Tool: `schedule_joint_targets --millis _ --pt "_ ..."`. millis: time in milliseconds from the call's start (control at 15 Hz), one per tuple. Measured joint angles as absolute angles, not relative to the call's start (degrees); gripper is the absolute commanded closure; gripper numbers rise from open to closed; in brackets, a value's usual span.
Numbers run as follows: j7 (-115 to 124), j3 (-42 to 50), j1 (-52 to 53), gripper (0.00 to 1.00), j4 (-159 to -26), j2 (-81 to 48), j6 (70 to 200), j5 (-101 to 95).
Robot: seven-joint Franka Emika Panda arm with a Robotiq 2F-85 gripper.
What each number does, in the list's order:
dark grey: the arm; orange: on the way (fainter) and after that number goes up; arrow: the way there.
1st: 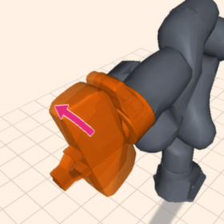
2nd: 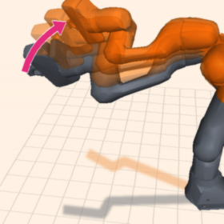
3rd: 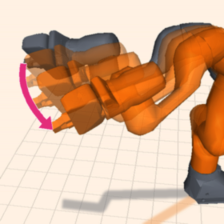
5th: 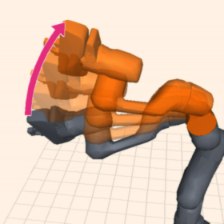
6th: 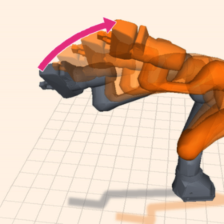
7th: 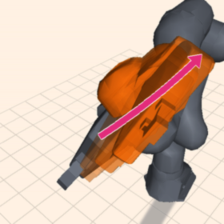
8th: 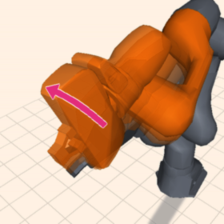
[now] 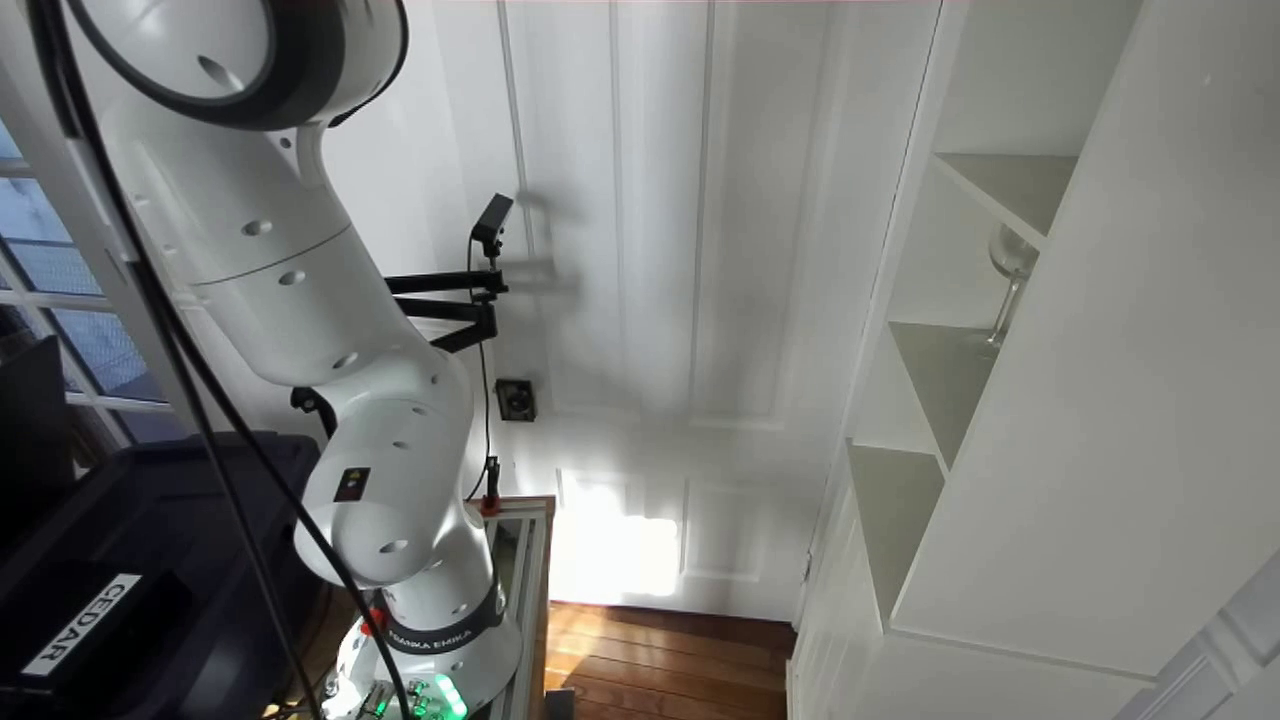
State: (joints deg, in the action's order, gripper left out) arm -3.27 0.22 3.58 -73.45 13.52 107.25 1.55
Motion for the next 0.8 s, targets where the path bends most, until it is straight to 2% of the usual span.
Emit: schedule_joint_targets --millis 200,800 --pt "-1.5 0.2 3.6 0.00 -71.2 11.8 106.0 0.9" --pt "-3.4 4.8 3.5 0.00 -64.7 10.9 99.9 4.4"
